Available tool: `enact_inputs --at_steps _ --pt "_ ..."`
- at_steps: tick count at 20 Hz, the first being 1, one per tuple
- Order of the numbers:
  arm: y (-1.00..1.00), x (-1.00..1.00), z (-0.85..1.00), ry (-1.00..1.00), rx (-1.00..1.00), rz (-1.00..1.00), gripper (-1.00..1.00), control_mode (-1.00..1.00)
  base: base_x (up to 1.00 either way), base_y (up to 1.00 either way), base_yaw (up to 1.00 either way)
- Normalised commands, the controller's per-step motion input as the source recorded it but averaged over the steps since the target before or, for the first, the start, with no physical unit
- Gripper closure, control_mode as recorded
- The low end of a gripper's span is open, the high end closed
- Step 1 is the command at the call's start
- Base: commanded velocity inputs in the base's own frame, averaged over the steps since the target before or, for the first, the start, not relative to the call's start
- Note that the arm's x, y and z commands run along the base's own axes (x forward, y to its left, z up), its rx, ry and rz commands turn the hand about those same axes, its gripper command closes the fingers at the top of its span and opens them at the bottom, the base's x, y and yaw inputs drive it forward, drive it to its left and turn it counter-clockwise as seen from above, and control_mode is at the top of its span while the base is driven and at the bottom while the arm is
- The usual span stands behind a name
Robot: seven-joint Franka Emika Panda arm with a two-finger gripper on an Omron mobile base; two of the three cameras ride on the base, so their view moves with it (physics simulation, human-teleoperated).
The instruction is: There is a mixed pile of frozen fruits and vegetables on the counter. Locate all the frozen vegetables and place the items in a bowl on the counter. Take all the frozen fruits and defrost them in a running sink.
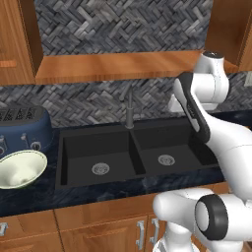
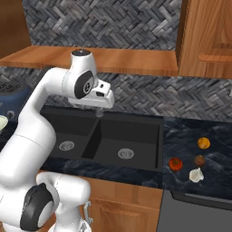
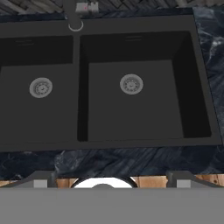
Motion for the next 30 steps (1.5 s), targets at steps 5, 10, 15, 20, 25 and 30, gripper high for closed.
enact_inputs --at_steps 5,10,15,20,25,30 --pt "-0.44 0.00 -0.14 0.00 -0.04 -0.01 -1.00 -1.00 0.00 0.00 0.00" --pt "-0.42 0.04 -0.14 0.00 -0.06 0.00 -1.00 -1.00 0.00 0.00 0.00" --pt "-0.39 0.10 -0.12 0.00 -0.04 0.00 -1.00 -1.00 0.00 0.00 0.00" --pt "-0.40 0.14 -0.09 0.00 -0.01 -0.01 -1.00 -1.00 0.00 0.00 0.00" --pt "-0.43 0.16 -0.06 0.02 0.00 -0.06 -1.00 -1.00 0.00 0.00 0.00" --pt "-0.44 0.14 -0.06 0.02 0.00 -0.07 -1.00 -1.00 0.00 0.00 0.00"
